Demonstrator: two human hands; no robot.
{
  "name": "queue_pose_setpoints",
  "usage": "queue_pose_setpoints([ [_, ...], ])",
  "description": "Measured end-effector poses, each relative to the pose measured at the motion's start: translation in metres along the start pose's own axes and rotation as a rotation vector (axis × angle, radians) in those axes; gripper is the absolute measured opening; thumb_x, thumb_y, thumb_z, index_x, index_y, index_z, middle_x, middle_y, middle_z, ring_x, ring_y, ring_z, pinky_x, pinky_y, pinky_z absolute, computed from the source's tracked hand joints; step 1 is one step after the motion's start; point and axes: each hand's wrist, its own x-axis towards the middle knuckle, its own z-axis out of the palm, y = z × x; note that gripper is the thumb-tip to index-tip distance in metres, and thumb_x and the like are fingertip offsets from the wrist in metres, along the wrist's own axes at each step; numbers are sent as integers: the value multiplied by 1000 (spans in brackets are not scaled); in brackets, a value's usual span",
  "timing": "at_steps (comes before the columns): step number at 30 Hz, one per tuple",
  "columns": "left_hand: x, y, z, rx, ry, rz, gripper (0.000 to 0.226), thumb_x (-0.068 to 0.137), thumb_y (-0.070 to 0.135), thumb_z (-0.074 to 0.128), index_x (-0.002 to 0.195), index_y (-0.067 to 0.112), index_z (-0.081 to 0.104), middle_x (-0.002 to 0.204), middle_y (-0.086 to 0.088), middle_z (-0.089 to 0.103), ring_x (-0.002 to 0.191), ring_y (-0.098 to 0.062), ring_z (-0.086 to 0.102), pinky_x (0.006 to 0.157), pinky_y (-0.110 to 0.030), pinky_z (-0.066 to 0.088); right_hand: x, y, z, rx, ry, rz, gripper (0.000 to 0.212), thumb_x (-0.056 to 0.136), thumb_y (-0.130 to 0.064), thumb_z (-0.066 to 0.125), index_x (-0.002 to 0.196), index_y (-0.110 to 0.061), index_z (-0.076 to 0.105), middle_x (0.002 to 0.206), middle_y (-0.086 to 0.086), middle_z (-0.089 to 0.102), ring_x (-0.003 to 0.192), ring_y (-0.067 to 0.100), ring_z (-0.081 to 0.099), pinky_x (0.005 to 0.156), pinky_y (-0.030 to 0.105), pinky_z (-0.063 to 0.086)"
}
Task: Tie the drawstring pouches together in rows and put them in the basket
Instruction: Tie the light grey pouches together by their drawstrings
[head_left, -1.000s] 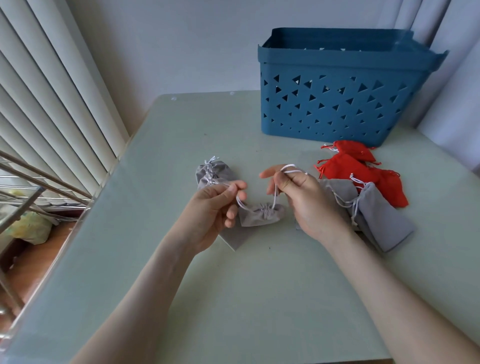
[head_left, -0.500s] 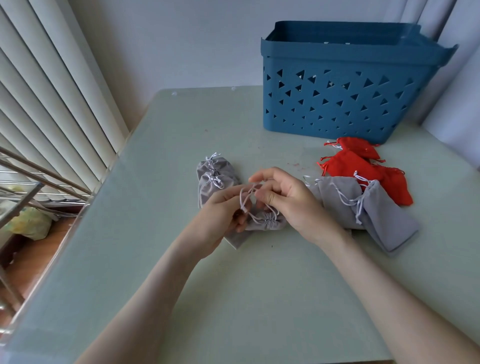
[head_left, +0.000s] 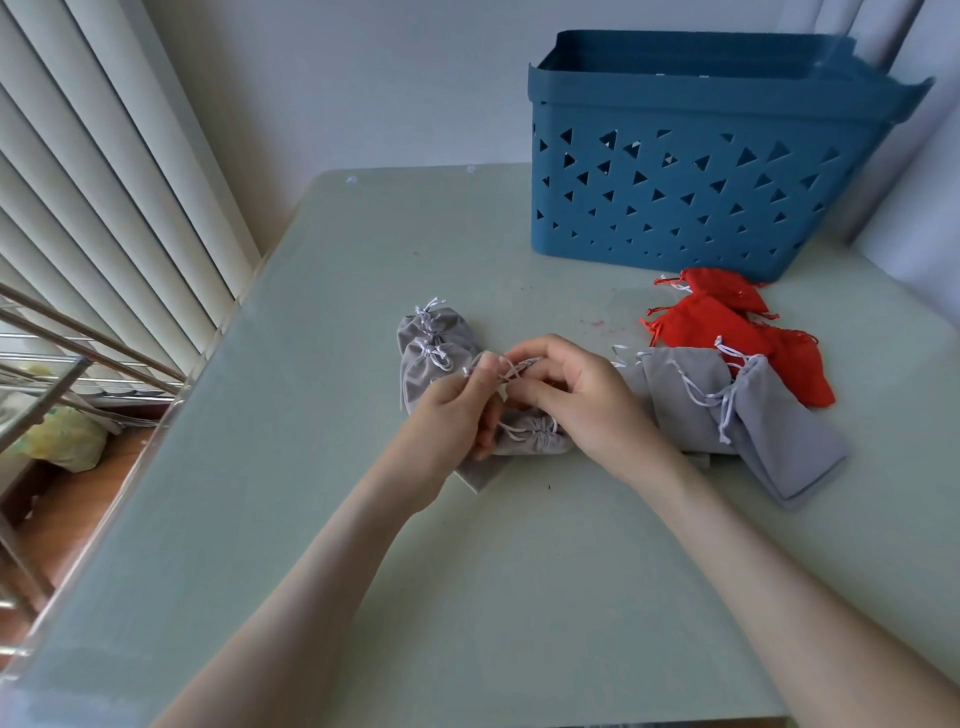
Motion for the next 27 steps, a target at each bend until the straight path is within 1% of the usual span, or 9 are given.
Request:
queue_pose_setpoints([
  [5,1,-1,-2,-83,24,-25,55,101,41,36,59,8,47,50,-3,45,43,-17,39,47,-26,33,0,0,-1,-41,-37,-28,25,87,-11,67,98,-34,61,74,-4,69,75,10,60,81,35,47],
  [8,2,1,-2,-132,48,-31,51,102,37,36,64,8,53,51,-2,47,44,-16,39,46,-26,33,0,1,-1,-22,-89,-18,34,87,-7,65,105,-34,57,67,-7,62,71,13,54,75,28,42],
  [11,3,3,-3,-238,74,-12,46,103,30,36,71,17,66,54,-2,47,44,-14,39,43,-24,34,-1,2,-1,20,-136,-2,40,88,0,62,113,-29,49,69,6,54,69,15,50,69,22,39],
  [14,3,5,-5,-312,83,-15,42,103,28,35,82,10,67,52,-1,44,43,-13,36,40,-22,31,-3,0,-1,36,-170,14,38,89,3,59,114,-24,47,66,5,50,61,8,49,62,15,38],
  [16,4,8,-8,-382,85,-32,39,103,25,33,94,2,64,50,1,41,41,-11,34,39,-21,29,-3,-1,-2,32,-181,29,35,91,1,58,113,-24,47,63,3,49,58,13,44,55,18,35],
  [17,4,9,-10,-417,92,-38,40,103,24,32,96,1,64,49,2,38,40,-11,32,38,-20,28,-3,-1,-3,21,-183,36,33,91,-1,58,113,-23,46,61,2,49,57,14,42,53,19,34],
  [21,5,11,-16,-499,118,-32,41,101,20,30,87,5,66,49,3,31,41,-10,27,39,-18,23,-5,-5,-5,-24,-233,36,22,95,-9,55,114,-19,48,55,-5,53,56,15,41,55,22,32],
  [24,5,11,-15,-520,129,-34,40,100,17,29,87,3,65,48,4,30,42,-10,26,39,-18,21,-8,-8,-6,23,-278,85,16,97,-8,50,112,-13,53,51,0,45,49,10,39,49,19,31],
  [27,5,10,-14,-521,125,-37,38,98,14,29,90,2,65,49,3,30,43,-11,26,38,-19,22,-9,-9,-7,100,-339,145,19,99,-7,46,116,-10,53,48,1,39,46,12,38,46,24,28],
])
